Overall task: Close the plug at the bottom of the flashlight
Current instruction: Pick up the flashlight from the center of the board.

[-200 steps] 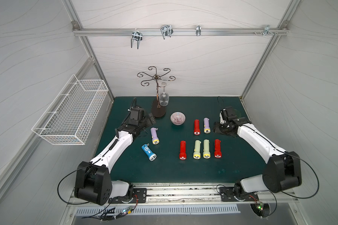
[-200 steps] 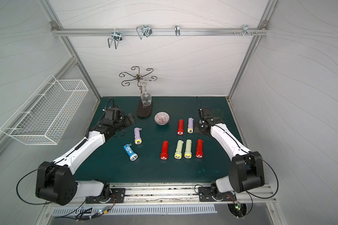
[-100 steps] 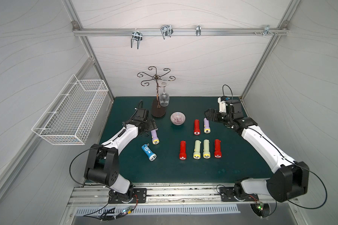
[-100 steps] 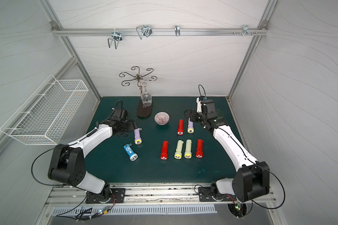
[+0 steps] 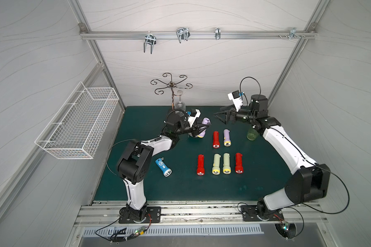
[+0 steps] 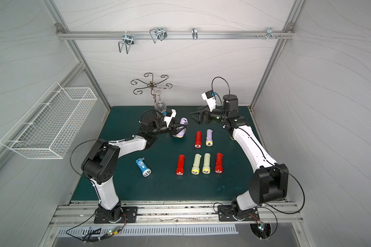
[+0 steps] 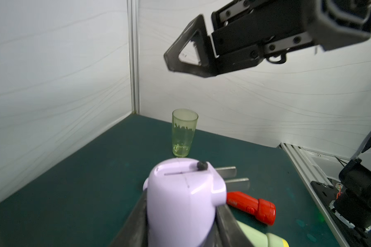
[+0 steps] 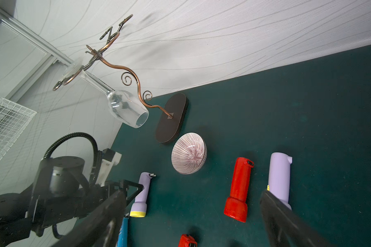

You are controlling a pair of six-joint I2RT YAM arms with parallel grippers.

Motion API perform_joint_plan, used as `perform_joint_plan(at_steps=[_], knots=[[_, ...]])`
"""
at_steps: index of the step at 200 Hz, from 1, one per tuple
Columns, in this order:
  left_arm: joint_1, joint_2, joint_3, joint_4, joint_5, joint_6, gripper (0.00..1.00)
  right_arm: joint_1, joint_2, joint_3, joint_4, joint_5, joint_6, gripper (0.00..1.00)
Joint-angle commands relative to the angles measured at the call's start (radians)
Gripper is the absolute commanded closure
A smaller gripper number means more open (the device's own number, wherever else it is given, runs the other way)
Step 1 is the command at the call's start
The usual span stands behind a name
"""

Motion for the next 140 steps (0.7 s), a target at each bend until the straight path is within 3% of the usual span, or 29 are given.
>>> perform_joint_plan(at_steps=[1,66,140], knots=[[-0.011,0.037,0.068,-0.029,-0.025,0.027,0.18,-0.001,-0.018,-0.007,-0.024,0.019,-0.014,0.01],[-0.011,0.141,0.121,-0.041,-0.041,0.024,0.35,-0.005,0.014,0.001,-0.073,0.093,-0.048,0.01],[-0.011,0.207,0.135,-0.034,-0.024,0.034,0.54,-0.031,-0.015,-0.079,0.062,0.029,-0.025,0.01]])
